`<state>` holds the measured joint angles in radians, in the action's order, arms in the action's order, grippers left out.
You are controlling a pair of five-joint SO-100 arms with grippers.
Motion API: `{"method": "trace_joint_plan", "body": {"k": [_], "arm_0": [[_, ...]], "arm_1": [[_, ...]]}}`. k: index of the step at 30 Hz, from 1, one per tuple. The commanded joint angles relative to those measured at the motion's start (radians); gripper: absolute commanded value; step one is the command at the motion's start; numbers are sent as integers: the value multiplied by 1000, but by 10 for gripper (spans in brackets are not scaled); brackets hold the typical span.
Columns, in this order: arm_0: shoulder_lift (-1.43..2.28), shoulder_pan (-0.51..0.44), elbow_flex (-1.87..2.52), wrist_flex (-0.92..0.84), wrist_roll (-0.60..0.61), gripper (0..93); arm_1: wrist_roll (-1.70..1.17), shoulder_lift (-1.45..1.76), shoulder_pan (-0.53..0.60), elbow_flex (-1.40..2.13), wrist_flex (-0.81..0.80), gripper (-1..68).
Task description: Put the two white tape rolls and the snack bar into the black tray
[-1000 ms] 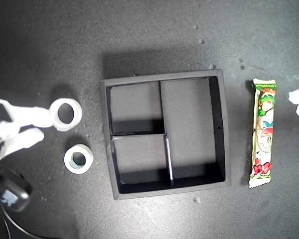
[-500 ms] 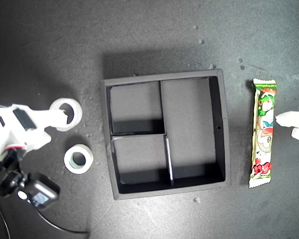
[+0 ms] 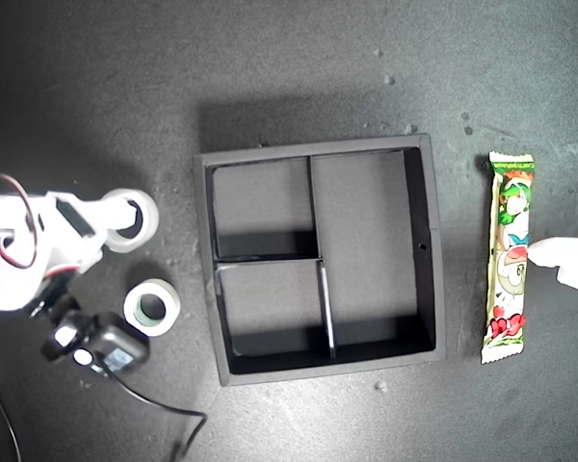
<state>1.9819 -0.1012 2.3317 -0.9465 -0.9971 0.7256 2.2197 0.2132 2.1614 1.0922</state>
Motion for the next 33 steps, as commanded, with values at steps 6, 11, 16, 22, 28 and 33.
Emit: {"method": "trace_joint_plan", "body": {"k": [6, 11, 16, 22, 28, 33], "arm_0": [[-110, 84, -67, 58, 9, 34], [-132, 130, -92, 51, 44, 2], [-95, 150, -222, -92, 100, 0], [-92, 175, -558, -388, 193, 0], [-202, 186, -974, -635, 253, 0], [-486, 143, -1388, -821, 275, 0]], "arm_1": [[-80, -146, 17, -12, -31, 184], [-106, -230, 15, -12, -51, 198], [-152, -376, 15, -43, -97, 182], [-184, -650, 5, -212, -97, 187], [-184, -773, 2, -311, -97, 111], [-189, -776, 17, -336, -86, 53]]}}
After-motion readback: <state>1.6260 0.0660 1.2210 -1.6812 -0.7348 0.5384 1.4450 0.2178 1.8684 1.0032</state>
